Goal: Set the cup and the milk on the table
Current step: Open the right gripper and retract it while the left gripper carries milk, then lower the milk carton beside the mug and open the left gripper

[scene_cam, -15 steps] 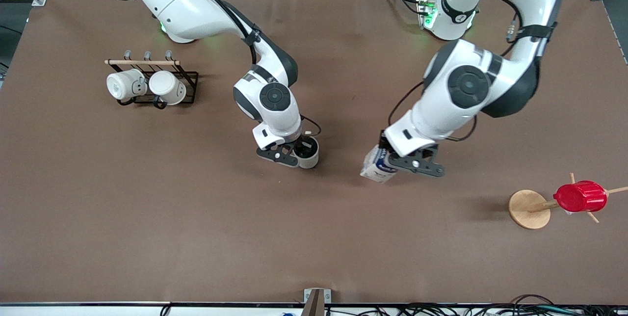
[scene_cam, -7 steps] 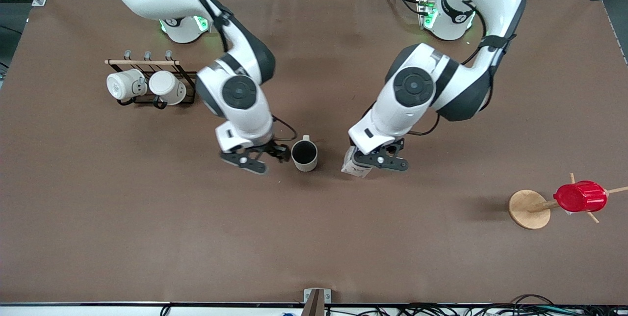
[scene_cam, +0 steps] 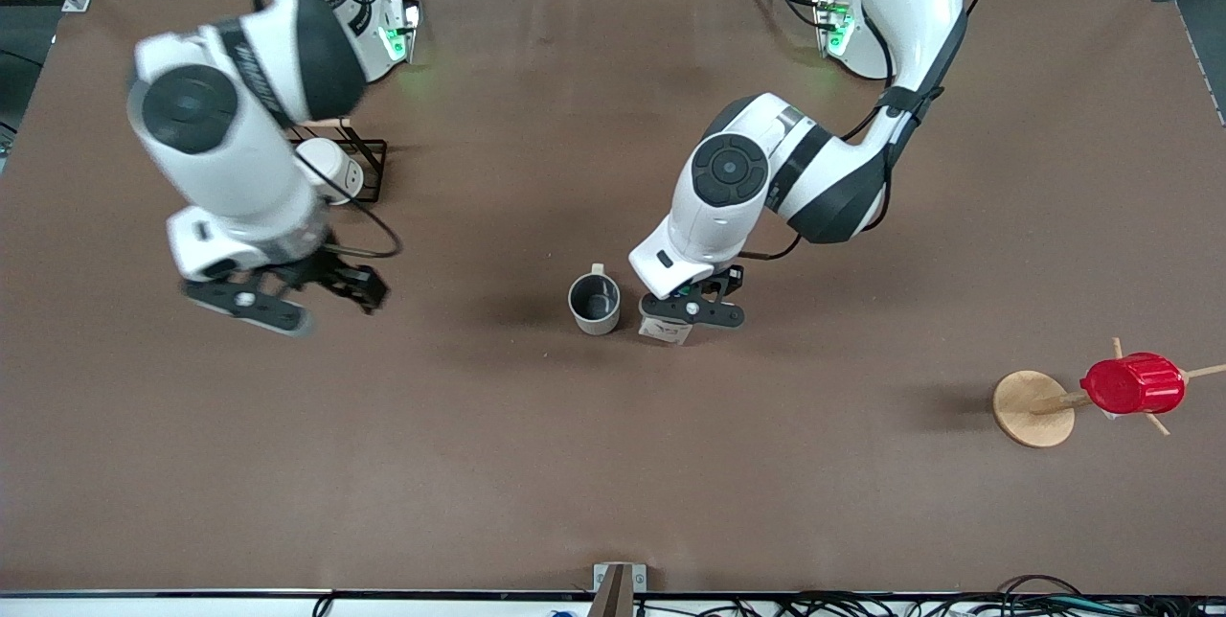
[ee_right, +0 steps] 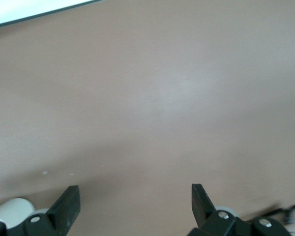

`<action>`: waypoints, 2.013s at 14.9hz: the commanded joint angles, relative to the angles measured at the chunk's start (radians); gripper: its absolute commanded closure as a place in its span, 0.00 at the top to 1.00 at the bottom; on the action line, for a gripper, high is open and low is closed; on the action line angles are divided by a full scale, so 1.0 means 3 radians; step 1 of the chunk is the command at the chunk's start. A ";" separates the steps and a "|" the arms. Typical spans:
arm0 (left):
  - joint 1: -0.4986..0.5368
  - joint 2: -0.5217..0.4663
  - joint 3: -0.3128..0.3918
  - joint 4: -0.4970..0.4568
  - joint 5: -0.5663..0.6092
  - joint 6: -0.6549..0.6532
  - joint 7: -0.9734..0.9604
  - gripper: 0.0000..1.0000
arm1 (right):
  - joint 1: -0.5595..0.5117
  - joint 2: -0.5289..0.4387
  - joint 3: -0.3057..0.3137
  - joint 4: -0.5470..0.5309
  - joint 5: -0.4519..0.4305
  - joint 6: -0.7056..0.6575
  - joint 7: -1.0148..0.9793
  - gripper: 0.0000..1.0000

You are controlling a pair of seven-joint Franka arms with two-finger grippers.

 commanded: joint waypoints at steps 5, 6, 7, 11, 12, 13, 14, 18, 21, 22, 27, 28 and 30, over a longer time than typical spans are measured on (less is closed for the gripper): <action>-0.0143 0.0185 0.0053 0.0195 0.0092 -0.0084 -0.0211 0.03 | -0.0026 -0.0774 -0.0769 -0.0092 0.0440 -0.0655 -0.1269 1.00; -0.0183 0.0252 0.0073 0.0261 0.0092 -0.0084 -0.0241 0.03 | -0.0037 -0.0800 -0.0825 -0.0001 0.0496 -0.0829 -0.1371 1.00; -0.0229 0.0262 0.0129 0.0282 0.0092 -0.0084 -0.0257 0.03 | -0.0042 -0.0795 -0.0892 0.0127 0.0502 -0.1003 -0.1499 1.00; -0.0383 0.0283 0.0308 0.0298 0.0082 -0.0084 -0.0272 0.03 | -0.0113 -0.0774 -0.1046 0.0281 0.0512 -0.1123 -0.1873 1.00; -0.0388 0.0283 0.0308 0.0298 0.0082 -0.0084 -0.0272 0.04 | -0.0159 -0.0769 -0.1036 0.0281 0.0517 -0.1112 -0.1878 1.00; -0.0388 0.0283 0.0314 0.0298 0.0082 -0.0084 -0.0288 0.09 | -0.0185 -0.0769 -0.1020 0.0281 0.0518 -0.1107 -0.1878 1.00; -0.0388 0.0283 0.0314 0.0303 0.0082 -0.0084 -0.0343 0.17 | -0.0221 -0.0764 -0.1015 0.0281 0.0523 -0.1107 -0.1878 1.00; -0.0388 0.0247 0.0314 0.0293 0.0082 -0.0084 -0.0354 1.00 | -0.0247 -0.0774 -0.0969 0.0281 0.0686 -0.1128 -0.1878 1.00; -0.0337 0.0094 0.0303 0.0277 0.0072 -0.0089 -0.0354 1.00 | -0.0241 -0.0774 -0.0969 0.0281 0.0686 -0.1133 -0.1873 1.00; -0.0312 -0.0007 0.0298 0.0237 0.0057 -0.0119 -0.0349 1.00 | -0.0241 -0.0774 -0.0969 0.0276 0.0686 -0.1133 -0.1868 1.00; -0.0006 -0.0549 0.0273 0.0150 0.0046 -0.0727 -0.0278 1.00 | -0.0252 -0.0774 -0.0964 0.0261 0.0691 -0.1133 -0.1878 1.00; 0.0112 -0.0692 0.0263 0.0058 0.0031 -0.0738 -0.0217 1.00 | -0.0252 -0.0774 -0.0969 0.0256 0.0691 -0.1133 -0.1883 1.00; 0.0311 -0.1019 0.0262 -0.0182 -0.0162 -0.0748 0.0063 1.00 | -0.0241 -0.0774 -0.0969 0.0261 0.0691 -0.1138 -0.1884 1.00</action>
